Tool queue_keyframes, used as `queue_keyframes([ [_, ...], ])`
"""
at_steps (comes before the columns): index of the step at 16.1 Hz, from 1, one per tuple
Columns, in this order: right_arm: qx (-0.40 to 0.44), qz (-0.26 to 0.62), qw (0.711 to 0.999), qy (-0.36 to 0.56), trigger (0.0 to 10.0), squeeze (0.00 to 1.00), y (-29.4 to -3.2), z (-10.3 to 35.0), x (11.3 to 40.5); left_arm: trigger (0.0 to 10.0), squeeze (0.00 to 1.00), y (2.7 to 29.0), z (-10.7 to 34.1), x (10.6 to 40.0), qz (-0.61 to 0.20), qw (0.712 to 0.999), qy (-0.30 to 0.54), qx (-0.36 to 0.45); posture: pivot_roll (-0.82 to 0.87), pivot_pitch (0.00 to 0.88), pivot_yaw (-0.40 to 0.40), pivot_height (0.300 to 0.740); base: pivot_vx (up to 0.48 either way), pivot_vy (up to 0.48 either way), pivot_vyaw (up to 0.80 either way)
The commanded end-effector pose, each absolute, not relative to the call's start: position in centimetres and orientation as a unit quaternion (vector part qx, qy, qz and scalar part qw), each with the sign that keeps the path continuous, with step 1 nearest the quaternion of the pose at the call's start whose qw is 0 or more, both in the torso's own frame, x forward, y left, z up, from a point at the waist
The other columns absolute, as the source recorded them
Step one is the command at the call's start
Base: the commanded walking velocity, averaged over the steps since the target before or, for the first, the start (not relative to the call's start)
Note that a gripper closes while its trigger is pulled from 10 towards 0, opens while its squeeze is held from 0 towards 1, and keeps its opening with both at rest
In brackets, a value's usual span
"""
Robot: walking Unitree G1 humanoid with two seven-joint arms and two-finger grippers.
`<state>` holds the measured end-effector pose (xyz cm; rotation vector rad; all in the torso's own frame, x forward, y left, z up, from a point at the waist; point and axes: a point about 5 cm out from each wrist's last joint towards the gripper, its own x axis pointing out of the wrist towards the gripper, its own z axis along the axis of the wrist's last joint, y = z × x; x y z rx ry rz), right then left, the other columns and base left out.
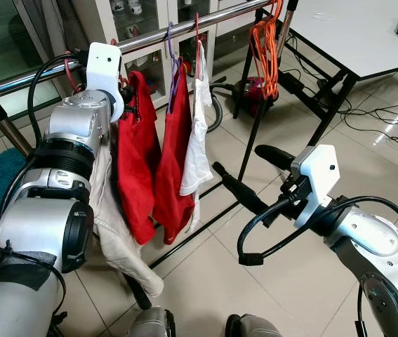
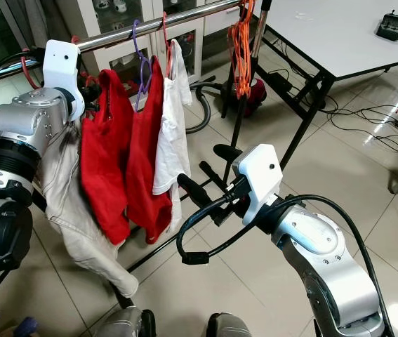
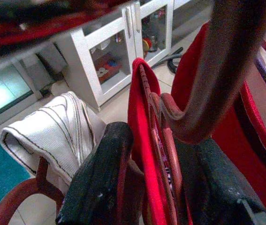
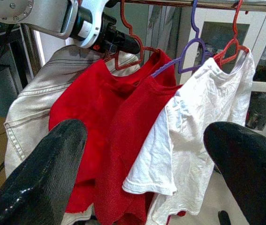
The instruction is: Hang hanger
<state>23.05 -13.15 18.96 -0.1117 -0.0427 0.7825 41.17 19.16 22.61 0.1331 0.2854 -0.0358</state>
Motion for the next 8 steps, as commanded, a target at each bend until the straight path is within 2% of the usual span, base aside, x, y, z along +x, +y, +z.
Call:
queue_keyframes([
  [1,-0.062,0.386,0.92,-0.026,10.0,0.0,-12.95,19.08,22.77,0.0,0.0,19.54,21.87,40.94,-0.019,0.984,0.165,0.07,-0.04,0.058,0.035,0.74,0.0,0.0,0.0],
  [8,-0.063,0.387,0.92,-0.027,10.0,0.0,-12.9,19.13,22.88,0.0,0.0,20.24,21.58,40.74,-0.007,0.983,0.17,0.071,-0.03,0.06,0.032,0.74,0.0,0.0,0.0],
])
